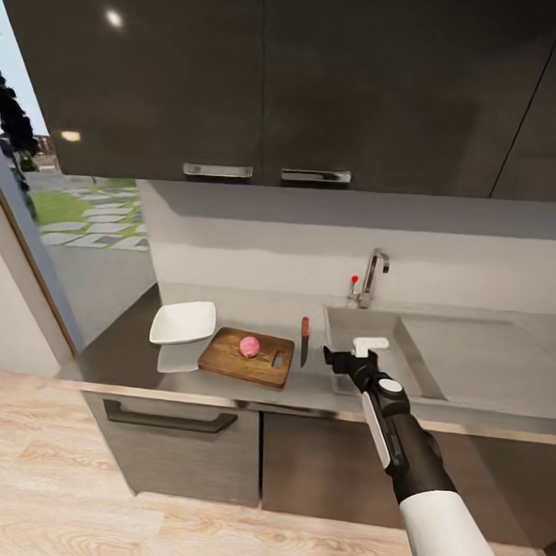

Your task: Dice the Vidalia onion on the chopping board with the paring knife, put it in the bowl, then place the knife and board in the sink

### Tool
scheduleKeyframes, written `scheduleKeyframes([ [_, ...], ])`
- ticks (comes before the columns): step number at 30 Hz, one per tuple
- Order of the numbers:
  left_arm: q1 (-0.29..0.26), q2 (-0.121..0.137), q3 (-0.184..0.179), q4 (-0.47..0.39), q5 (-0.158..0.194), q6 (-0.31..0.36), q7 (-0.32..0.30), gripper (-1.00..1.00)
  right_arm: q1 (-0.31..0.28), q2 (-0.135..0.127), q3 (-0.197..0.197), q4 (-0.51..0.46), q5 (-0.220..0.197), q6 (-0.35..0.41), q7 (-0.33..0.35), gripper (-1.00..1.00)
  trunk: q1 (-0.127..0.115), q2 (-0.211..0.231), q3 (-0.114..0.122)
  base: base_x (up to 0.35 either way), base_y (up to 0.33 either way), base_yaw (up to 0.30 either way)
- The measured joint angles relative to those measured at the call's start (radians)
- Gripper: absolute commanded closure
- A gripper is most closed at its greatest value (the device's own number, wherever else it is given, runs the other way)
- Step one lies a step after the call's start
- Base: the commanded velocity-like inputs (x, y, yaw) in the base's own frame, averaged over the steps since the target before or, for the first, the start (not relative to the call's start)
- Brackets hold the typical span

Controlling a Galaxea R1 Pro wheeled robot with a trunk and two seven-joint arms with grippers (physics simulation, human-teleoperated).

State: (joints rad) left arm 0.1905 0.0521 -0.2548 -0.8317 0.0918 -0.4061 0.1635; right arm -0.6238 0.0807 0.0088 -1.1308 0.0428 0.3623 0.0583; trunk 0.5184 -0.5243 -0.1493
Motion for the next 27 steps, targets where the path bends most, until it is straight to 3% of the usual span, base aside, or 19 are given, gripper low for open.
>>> scheduleKeyframes([
  [7, 0.0, 0.0, 0.001, 0.011, 0.0, 0.0, 0.0, -1.0, 0.0, -0.002, 0.0, 0.065, 0.0, -0.003, 0.002, -1.0, 0.0, 0.0, 0.0, 0.012, -0.264, 0.001],
  [13, 0.0, 0.0, 0.0, 0.015, 0.0, 0.0, 0.0, -1.0, 0.0, -0.001, 0.0, 0.094, 0.0, -0.007, 0.003, -1.0, 0.0, 0.0, 0.0, 0.001, -0.069, 0.0],
  [19, 0.0, 0.0, 0.001, 0.021, 0.0, 0.0, -0.001, -1.0, 0.0, -0.001, 0.0, 0.099, 0.0, -0.008, 0.003, -1.0, 0.0, 0.0, -0.001, 0.046, 0.042, 0.0],
  [27, 0.0, 0.0, 0.001, 0.026, 0.0, 0.0, -0.001, -1.0, 0.0, -0.001, 0.0, 0.1, 0.0, -0.008, 0.003, -1.0, 0.0, 0.0, -0.011, 0.226, 0.194, 0.0],
])
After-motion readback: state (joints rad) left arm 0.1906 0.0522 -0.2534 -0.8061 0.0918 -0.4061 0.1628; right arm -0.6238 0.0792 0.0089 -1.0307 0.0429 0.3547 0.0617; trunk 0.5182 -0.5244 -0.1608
